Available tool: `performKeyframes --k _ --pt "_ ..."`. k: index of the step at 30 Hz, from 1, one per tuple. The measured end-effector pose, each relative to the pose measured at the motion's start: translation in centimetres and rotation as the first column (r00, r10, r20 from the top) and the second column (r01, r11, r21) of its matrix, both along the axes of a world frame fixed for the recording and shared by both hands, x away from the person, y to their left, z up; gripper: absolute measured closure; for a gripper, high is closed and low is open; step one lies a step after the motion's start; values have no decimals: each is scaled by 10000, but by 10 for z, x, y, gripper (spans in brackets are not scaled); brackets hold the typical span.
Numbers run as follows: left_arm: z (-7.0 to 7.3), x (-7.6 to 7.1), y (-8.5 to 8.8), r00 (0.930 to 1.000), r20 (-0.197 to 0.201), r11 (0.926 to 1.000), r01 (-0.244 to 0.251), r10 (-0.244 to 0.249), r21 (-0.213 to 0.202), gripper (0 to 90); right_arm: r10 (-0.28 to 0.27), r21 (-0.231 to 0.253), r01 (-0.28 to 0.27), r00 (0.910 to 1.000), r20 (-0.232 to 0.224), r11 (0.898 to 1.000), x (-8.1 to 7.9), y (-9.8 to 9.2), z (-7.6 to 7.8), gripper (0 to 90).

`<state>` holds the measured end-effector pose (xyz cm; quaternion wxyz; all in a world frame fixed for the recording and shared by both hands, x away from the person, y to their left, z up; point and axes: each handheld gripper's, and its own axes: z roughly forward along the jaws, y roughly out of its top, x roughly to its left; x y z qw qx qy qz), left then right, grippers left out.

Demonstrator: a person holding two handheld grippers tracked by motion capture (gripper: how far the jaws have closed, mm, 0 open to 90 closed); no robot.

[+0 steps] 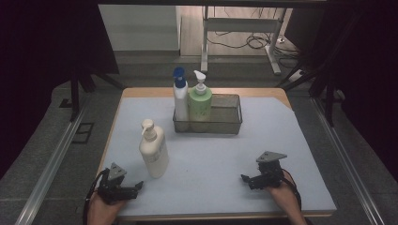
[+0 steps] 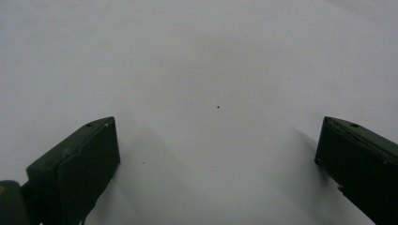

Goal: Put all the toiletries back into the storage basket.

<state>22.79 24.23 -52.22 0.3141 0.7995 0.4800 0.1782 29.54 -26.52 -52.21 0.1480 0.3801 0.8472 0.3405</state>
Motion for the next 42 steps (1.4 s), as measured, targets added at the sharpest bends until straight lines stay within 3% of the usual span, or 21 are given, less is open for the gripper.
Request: performKeyframes --k 4,8,13,17,21,31,37,39,42 --pt "3 1 -1 9999 -117 10000 -13 14 39 145 5 16 -5 10000 7 10000 0 0 0 0" --pt "7 0 -3 10000 38 9999 -77 77 81 279 5 22 -5 10000 15 10000 0 0 0 0" --pt "14 0 0 9998 180 9987 79 -70 -511 526 14 20 -14 10000 40 10000 0 0 0 0" --pt "15 6 1 9998 -71 9966 180 -186 -802 728 14 22 -14 10000 40 10000 0 0 0 0" --pt "16 9 -2 9985 -193 9965 508 -521 -657 894 12 22 -12 10000 41 10000 0 0 0 0" --pt "12 33 -14 9948 -457 9951 889 -909 -440 898 14 33 -14 10000 50 10000 0 0 0 0" --pt "13 41 -23 9920 -544 9922 1110 -1140 -568 898 16 32 -16 10000 55 10000 0 0 -1 0" --pt "13 43 -26 9921 -633 9937 1060 -1082 -364 898 16 32 -17 10000 56 10000 0 0 -1 0" --pt "13 43 -25 9916 -747 9935 1018 -1055 -516 898 17 33 -17 10000 57 10000 0 0 -1 0"
